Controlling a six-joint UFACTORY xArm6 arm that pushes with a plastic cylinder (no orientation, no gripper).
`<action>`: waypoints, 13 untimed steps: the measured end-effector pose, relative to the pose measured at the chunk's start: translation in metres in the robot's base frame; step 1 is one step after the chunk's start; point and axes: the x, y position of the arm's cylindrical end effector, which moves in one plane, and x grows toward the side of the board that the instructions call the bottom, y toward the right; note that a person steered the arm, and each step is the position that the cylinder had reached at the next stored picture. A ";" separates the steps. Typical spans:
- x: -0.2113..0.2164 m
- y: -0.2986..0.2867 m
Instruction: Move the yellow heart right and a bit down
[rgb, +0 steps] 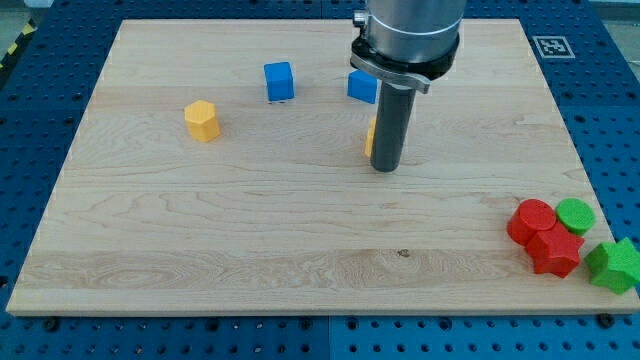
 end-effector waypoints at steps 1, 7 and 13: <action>-0.001 -0.029; -0.039 0.011; -0.058 0.044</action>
